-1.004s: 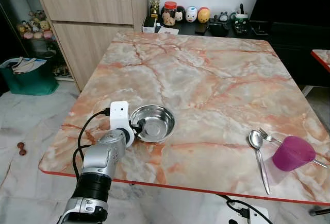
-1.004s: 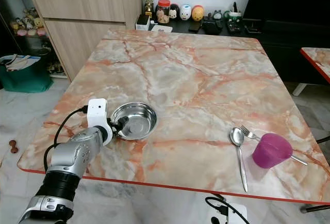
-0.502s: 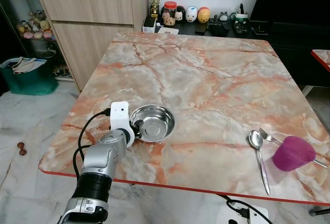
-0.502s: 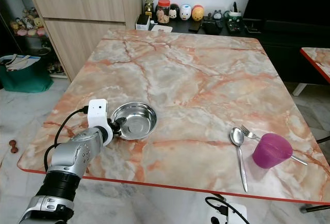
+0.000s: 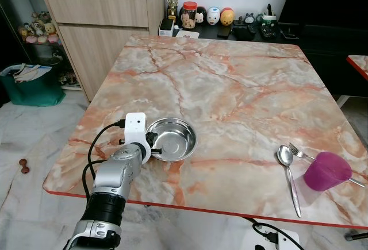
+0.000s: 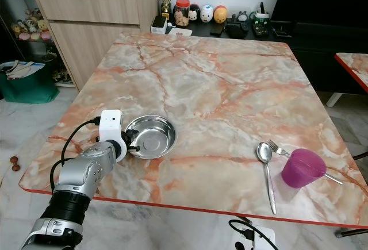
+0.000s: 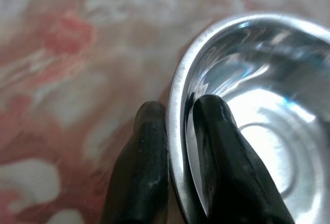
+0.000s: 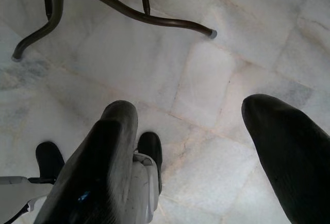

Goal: Setting the table

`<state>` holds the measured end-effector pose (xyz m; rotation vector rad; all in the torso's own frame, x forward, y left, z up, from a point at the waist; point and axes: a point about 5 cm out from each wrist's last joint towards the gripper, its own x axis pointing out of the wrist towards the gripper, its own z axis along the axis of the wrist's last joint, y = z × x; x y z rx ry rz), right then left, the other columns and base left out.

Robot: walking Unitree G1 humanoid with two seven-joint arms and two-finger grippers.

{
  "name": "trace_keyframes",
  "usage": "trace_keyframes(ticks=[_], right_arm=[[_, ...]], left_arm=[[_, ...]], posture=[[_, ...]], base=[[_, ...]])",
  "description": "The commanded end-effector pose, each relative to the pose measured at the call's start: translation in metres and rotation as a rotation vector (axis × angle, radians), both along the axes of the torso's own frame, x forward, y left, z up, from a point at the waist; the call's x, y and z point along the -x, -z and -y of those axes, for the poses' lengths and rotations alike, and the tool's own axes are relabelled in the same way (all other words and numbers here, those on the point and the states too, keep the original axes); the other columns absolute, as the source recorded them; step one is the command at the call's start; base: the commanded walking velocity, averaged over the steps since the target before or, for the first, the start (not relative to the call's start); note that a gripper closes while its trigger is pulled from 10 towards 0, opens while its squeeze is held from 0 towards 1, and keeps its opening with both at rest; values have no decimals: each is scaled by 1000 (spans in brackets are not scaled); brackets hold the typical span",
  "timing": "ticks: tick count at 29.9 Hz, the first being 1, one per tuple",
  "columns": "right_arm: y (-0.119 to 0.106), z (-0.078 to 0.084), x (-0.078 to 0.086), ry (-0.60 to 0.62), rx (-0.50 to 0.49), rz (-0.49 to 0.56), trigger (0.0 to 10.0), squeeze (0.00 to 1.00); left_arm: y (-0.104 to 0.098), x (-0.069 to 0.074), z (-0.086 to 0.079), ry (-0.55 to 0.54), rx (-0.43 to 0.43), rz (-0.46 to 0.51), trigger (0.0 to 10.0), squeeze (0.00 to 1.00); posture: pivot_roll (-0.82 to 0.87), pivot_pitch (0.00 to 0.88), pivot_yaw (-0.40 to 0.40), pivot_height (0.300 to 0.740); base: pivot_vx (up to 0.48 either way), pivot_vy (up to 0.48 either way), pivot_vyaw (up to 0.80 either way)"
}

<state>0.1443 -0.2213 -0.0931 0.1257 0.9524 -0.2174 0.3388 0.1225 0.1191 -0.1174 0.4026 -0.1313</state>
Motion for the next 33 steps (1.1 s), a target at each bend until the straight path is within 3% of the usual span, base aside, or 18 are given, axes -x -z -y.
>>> trace_keyframes(ticks=[1,6,7,13,19,23,33], right_arm=[[0,2,1,13,2,-1,10000,0],[0,2,2,14,3,-3,10000,0],[0,3,2,14,4,-4,10000,0],[0,3,4,15,9,-5,10000,0],[0,5,3,15,14,0,10000,0],[-1,7,1,21,19,5,10000,0],[-2,9,0,22,24,5,10000,0]], left_arm=[[-3,0,1,0,2,19,0,0],[-24,5,8,72,133,189,0,0],[-28,9,9,77,180,227,10000,0],[-35,32,-11,44,288,359,10000,0],[-49,45,-29,-39,286,508,10000,0],[-47,50,-32,-48,252,508,10000,0],[-49,48,-26,-52,297,506,10000,0]], posture=[[111,0,-43,740],[108,0,-44,740],[108,0,-43,740],[113,0,-50,740],[112,0,-58,740],[119,0,-70,740],[120,0,-79,740]], base=[[0,0,0],[0,0,0],[0,0,0],[0,0,0],[0,0,0],[0,0,0],[-115,0,0]])
